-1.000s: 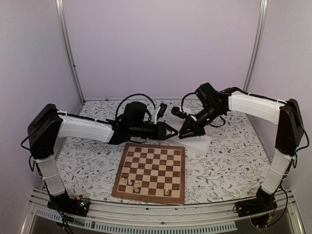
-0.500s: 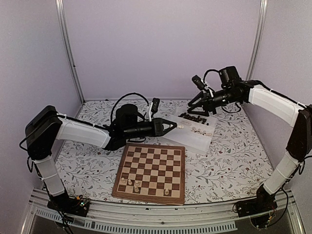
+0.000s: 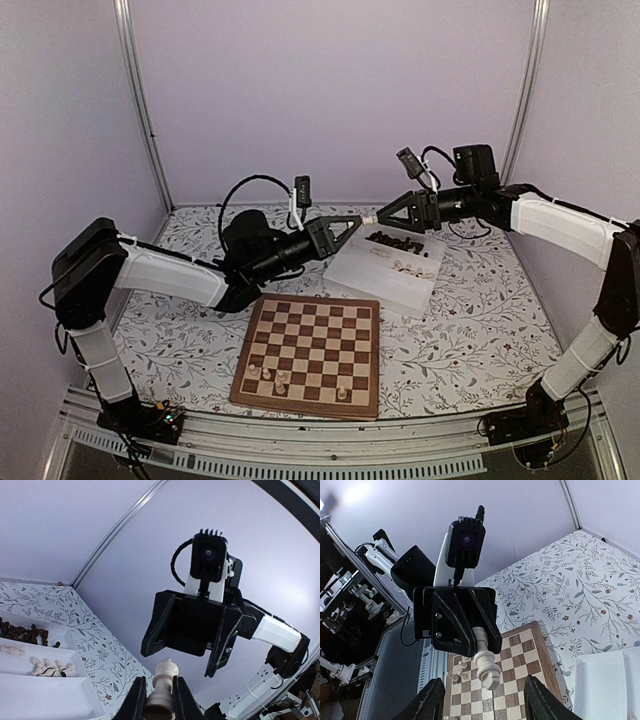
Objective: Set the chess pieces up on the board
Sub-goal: Place the chess piece on the chessboard.
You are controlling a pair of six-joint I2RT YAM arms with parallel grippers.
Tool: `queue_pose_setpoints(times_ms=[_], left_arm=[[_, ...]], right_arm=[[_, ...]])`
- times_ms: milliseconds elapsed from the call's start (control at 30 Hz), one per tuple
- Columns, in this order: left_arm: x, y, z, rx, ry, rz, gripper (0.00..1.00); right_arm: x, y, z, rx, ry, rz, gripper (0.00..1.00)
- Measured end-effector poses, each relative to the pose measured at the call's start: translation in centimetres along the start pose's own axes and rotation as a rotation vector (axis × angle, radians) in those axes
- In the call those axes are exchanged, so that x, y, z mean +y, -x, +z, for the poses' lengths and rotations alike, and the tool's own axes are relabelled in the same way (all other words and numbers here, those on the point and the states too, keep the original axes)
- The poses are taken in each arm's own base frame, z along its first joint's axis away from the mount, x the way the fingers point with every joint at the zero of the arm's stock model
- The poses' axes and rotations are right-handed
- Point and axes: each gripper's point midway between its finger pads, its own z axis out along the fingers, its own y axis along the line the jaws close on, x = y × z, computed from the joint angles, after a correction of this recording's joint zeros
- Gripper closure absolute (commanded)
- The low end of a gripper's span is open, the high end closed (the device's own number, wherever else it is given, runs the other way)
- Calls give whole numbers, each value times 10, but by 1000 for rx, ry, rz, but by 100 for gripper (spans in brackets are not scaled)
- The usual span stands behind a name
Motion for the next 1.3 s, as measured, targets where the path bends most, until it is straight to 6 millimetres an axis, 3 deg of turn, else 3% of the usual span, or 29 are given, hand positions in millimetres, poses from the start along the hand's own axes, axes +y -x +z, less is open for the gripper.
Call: queue_pose_setpoints(times_ms=[533, 767, 1000, 1100, 1233, 1300], left_arm=[[-16, 4, 11, -40, -51, -3, 97], [-21, 7, 13, -48, -69, 0, 96], [-20, 7, 16, -43, -58, 14, 65], [-11, 2, 15, -12, -4, 62, 59], [2, 8, -8, 59, 124, 173, 55], [3, 29, -27, 66, 192, 248, 50]], right_arm=[[15, 7, 8, -34, 102, 47, 63], [13, 9, 8, -42, 104, 52, 85], [9, 9, 7, -46, 86, 50, 94], [5, 6, 7, -29, 56, 41, 95], [-3, 8, 7, -5, -25, -47, 96], [-5, 7, 7, 15, -61, -94, 96]])
